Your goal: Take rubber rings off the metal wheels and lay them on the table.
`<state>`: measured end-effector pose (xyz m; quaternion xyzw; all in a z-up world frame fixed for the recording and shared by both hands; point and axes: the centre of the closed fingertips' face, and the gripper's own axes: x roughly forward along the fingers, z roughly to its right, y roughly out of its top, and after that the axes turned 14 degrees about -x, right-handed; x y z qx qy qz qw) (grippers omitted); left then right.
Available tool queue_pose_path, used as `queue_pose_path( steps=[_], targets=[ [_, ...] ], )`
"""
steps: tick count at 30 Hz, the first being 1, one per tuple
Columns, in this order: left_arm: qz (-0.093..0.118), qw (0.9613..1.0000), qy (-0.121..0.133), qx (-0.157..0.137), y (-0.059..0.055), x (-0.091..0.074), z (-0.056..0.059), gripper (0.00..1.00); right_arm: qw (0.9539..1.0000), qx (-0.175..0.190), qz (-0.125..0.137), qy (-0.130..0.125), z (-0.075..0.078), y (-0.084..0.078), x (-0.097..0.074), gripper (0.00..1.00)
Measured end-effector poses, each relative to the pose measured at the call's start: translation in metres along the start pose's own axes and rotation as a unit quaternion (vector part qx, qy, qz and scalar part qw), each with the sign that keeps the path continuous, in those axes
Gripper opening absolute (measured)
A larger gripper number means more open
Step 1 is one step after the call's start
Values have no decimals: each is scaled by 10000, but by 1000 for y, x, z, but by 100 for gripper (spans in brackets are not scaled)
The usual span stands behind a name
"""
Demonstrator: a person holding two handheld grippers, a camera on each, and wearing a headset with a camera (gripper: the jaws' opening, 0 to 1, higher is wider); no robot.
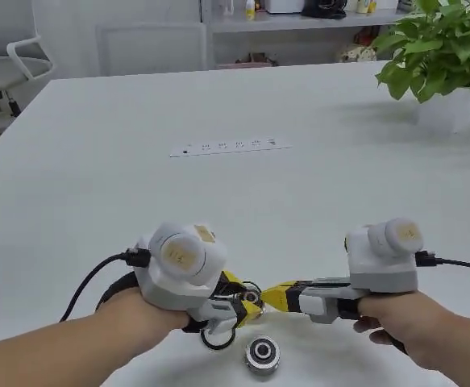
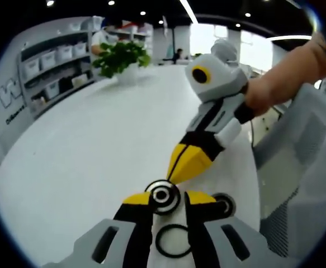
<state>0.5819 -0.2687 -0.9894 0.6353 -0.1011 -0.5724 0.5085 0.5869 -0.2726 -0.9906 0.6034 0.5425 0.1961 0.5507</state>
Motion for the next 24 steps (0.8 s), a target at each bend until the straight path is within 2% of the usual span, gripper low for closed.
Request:
queue_pose_path(
  steps=[9,16,24],
  targets=[
    [265,9995,-135,-113,8,-25,4,34,9999,-25,116,69,-4,12,-1,0],
    [433,9986,-195,-215,10,-48,8,42,9996,-52,198,212,-14,21,0,0],
    [649,9971,-249,-314,15,-66,15,51,9992,-62,203,344,-24,27,3,0]
  ],
)
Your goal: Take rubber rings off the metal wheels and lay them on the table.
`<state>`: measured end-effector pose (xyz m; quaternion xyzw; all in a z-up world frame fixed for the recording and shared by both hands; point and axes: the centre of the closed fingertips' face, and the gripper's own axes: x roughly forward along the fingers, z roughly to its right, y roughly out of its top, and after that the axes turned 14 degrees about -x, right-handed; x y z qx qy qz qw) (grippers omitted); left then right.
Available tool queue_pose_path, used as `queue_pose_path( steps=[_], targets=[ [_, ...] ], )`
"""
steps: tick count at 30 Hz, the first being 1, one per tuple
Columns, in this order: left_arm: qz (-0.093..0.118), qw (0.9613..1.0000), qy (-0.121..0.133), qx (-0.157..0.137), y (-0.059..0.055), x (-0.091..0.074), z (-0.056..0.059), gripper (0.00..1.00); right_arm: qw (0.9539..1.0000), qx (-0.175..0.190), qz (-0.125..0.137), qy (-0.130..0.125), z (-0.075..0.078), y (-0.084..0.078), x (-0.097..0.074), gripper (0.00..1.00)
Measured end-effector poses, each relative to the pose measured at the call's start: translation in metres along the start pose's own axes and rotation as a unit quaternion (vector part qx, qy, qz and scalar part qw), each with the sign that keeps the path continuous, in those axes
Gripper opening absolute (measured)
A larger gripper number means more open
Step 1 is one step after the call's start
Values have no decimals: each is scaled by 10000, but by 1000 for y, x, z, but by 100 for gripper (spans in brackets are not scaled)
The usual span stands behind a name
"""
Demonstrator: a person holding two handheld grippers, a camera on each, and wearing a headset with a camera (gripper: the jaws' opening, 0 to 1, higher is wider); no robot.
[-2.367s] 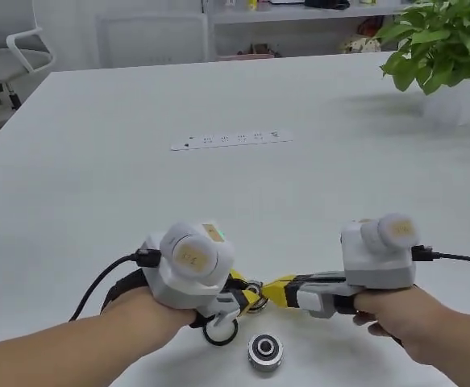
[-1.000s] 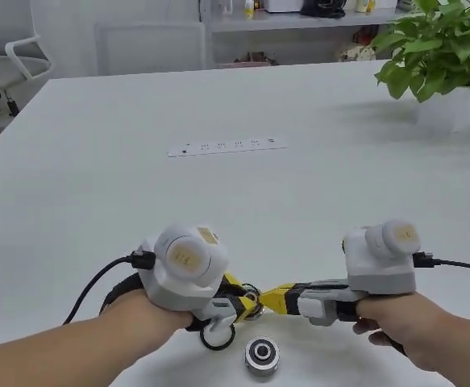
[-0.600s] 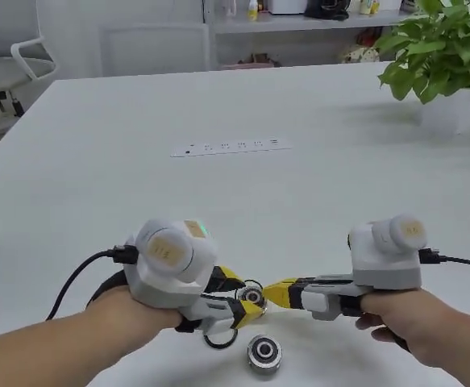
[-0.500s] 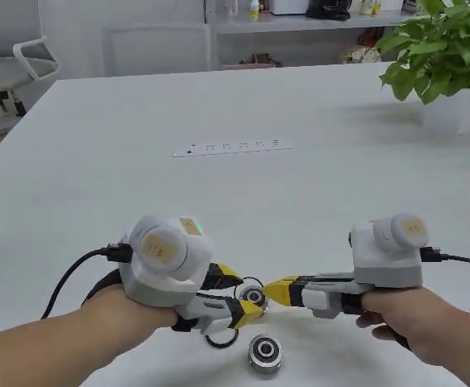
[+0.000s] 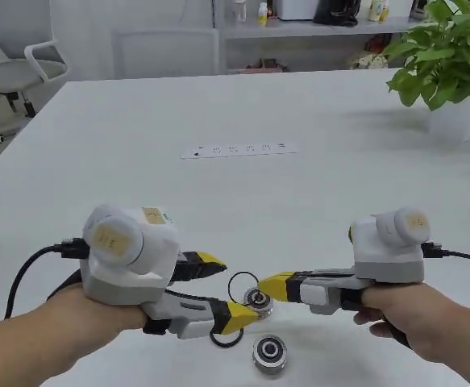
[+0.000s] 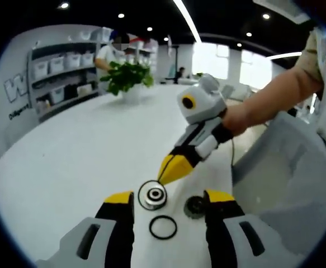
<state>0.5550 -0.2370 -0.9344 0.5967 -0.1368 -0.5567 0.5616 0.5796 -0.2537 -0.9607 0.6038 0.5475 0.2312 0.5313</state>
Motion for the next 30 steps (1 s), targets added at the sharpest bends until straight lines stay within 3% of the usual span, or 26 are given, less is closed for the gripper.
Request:
queue_pose_path(
  steps=[6,16,30],
  targets=[
    [15,10000,4,74,-4,-11,2,59,9999,0,-98,124,-6,-1,4,0],
    [32,9999,111,-95,-17,-31,-4,68,9986,-29,-366,372,-20,-10,15,0],
    [45,9992,254,-292,-33,-52,-11,70,9955,121,-774,525,-25,-30,24,0]
  ],
)
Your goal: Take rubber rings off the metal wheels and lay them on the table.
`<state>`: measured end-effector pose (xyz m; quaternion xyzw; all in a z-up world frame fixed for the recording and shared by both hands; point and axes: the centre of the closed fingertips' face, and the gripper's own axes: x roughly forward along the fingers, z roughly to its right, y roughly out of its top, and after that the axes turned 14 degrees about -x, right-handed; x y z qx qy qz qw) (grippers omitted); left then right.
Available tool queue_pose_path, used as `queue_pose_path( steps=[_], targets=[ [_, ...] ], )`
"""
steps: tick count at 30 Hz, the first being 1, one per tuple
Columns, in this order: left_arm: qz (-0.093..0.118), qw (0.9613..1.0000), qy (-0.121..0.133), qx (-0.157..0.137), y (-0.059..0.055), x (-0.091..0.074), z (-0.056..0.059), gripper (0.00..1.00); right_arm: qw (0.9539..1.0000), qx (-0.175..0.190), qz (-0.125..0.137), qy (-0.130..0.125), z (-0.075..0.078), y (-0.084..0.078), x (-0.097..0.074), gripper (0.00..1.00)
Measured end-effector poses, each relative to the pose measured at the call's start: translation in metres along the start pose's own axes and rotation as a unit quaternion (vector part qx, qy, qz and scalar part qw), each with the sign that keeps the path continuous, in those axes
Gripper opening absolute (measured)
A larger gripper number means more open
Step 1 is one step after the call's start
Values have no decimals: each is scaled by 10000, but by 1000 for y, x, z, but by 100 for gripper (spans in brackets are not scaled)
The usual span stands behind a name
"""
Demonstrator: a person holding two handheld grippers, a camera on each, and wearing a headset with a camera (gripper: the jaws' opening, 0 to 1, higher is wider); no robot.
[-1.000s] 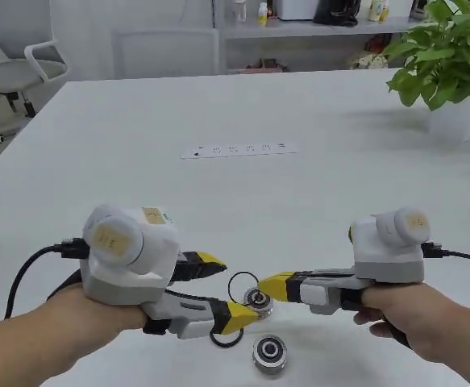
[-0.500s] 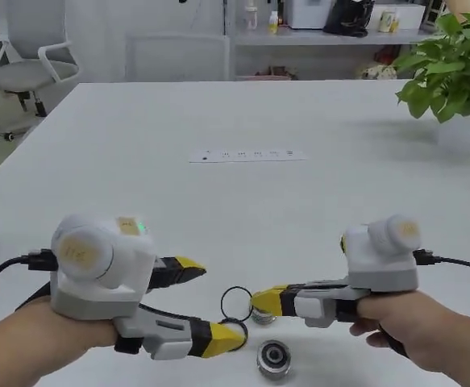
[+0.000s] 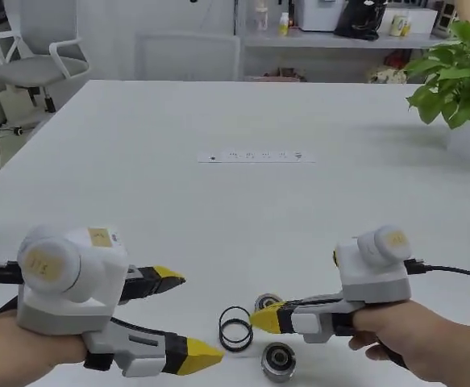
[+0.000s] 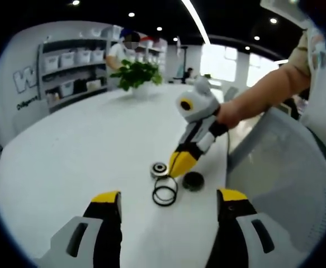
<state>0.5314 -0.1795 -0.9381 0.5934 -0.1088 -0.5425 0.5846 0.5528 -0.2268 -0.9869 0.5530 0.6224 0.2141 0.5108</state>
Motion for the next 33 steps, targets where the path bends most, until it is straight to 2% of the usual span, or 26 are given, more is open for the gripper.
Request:
queue_pose_path(
  steps=[10,15,21,26,33],
  targets=[
    [62,9999,81,-96,-1,-5,-5,70,9998,122,-122,-32,5,-7,6,0],
    [50,9999,101,-118,-2,-5,-6,69,9995,136,-261,-125,11,-14,7,0],
    [21,9998,94,-146,-4,-4,-7,69,9991,50,-387,-144,11,-19,7,0],
    [-3,9998,102,-172,-6,-4,-8,68,9987,-92,-460,-220,12,-20,7,9],
    [-17,9998,113,-188,-6,-4,-8,68,9986,-157,-476,-159,7,-19,4,16]
  ],
)
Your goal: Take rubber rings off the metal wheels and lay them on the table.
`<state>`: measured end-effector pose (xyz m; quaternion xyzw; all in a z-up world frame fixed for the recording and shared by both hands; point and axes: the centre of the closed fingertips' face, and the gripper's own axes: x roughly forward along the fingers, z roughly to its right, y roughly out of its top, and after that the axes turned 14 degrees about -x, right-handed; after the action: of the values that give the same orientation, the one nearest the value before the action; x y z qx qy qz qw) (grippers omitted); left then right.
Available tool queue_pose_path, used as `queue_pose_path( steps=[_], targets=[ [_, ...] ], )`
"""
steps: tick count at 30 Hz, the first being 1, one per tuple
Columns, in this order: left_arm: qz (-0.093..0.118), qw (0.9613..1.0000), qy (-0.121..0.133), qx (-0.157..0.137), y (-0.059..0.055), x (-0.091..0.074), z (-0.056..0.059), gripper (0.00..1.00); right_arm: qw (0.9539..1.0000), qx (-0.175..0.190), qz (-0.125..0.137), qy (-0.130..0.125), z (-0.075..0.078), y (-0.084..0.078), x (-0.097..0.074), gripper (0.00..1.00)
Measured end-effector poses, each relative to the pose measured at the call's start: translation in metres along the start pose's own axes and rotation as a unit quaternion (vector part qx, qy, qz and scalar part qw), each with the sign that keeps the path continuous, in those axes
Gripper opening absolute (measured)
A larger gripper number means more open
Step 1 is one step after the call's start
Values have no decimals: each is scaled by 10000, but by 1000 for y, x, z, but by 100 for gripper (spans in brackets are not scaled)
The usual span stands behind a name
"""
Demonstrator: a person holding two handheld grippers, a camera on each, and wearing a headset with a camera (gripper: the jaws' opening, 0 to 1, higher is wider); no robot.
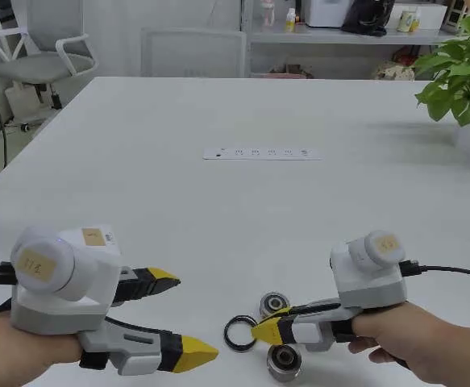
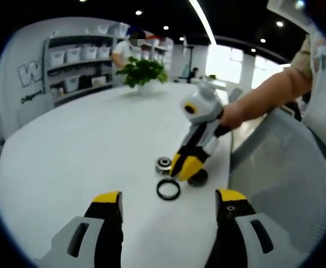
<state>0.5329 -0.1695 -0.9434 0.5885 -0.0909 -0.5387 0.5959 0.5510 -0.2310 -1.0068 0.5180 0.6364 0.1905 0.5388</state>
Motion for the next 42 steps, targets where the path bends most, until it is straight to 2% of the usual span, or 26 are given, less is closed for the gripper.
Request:
queue_pose_path(
  steps=[3,8,18,21,24,29,33,37,42],
  targets=[
    [3,10000,6,-3,0,-1,0,68,10000,-18,30,7,-2,2,-3,20],
    [30,10000,17,-17,2,-3,0,68,9996,-85,257,-46,-2,15,-13,22],
    [124,9999,44,-47,9,-9,3,69,9969,-414,574,-345,-3,28,-44,32],
    [177,9998,87,-52,11,-12,2,70,9953,-628,596,-446,-4,28,-54,34],
    [213,9997,102,-101,11,-15,3,70,9943,-694,634,-508,-6,26,-64,37],
    [202,9997,134,-56,9,-20,7,72,9906,-852,727,-782,-3,24,-80,48],
    [173,9997,147,-18,7,-22,9,74,9884,-952,771,-901,-3,22,-91,53],
    [146,9997,186,-13,6,-24,11,75,9858,-1090,782,-1009,-5,21,-101,59],
    [236,9994,253,-95,7,-29,9,77,9827,-1286,738,-1114,-9,18,-111,63]
  ],
)
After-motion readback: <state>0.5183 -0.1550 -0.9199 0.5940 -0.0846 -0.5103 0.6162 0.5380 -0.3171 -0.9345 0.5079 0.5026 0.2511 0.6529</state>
